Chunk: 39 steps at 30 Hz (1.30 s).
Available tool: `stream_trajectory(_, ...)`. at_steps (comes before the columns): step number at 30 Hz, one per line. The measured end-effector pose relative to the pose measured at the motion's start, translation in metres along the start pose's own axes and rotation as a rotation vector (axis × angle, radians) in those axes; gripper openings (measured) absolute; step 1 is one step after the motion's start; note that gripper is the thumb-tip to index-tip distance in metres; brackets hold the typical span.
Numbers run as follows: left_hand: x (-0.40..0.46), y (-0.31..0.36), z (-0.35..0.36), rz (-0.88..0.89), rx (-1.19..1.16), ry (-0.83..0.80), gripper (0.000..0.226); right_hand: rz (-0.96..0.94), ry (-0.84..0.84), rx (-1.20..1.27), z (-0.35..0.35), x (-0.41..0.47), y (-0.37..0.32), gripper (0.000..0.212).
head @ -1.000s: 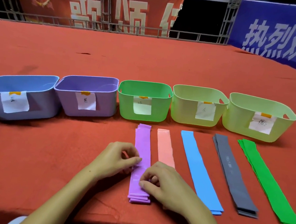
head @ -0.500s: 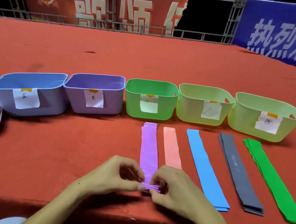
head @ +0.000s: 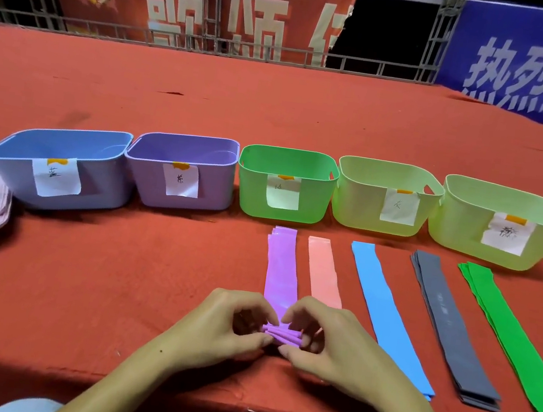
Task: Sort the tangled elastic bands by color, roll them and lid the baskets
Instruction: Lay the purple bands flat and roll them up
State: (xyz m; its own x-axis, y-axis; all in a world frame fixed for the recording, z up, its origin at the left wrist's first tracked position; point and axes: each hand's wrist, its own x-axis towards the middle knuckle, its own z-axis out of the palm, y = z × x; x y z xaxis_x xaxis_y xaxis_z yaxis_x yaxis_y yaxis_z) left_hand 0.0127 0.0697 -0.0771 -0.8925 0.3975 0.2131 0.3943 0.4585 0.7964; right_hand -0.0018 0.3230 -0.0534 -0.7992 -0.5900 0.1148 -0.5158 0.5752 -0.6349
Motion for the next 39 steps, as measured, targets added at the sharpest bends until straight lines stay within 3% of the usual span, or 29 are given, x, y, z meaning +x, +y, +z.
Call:
stream_trajectory(6,0.0,0.003,0.003,-0.089,-0.069,-0.068,0.013,0.01,-0.004,-0.041,0.001,0.0,0.003,0.018)
stream_trajectory(12,0.002,0.003,0.004,-0.022,0.034,-0.032,0.009,0.056,-0.017,-0.018,0.0,0.001,0.005,0.027)
stream_trajectory(15,0.001,0.002,0.003,0.052,0.136,0.04,0.009,0.022,-0.002,-0.066,-0.001,0.001,0.005,0.021)
stream_trajectory(20,0.003,0.004,0.004,0.056,0.049,-0.004,0.006,-0.014,0.019,-0.067,-0.004,0.005,0.001,0.014)
stream_trajectory(25,0.006,0.003,0.002,0.074,0.087,0.05,0.008,-0.029,0.055,-0.027,-0.003,0.008,0.001,0.009)
stream_trajectory(39,0.01,-0.003,0.003,0.054,0.067,0.064,0.008,0.113,0.018,0.099,0.001,0.014,0.012,0.006)
